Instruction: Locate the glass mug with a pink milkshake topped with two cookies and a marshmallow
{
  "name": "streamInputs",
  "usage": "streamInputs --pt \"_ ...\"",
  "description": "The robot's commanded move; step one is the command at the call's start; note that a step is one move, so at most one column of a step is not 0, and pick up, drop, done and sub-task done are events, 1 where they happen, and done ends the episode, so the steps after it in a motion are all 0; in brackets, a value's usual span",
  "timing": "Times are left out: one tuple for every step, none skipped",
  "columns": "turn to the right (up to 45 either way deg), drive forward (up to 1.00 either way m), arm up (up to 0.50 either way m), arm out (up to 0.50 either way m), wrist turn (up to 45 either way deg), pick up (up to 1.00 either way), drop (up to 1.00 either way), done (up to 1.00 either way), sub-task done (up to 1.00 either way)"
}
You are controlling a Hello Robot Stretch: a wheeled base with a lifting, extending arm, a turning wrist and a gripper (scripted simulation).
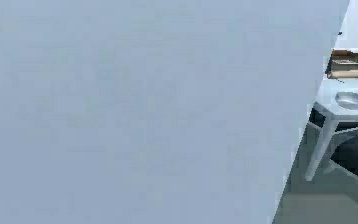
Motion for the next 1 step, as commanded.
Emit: streamInputs --pt "45.0 0.0 0.0 0.0 0.0 0.0 0.0 0.0 0.0"
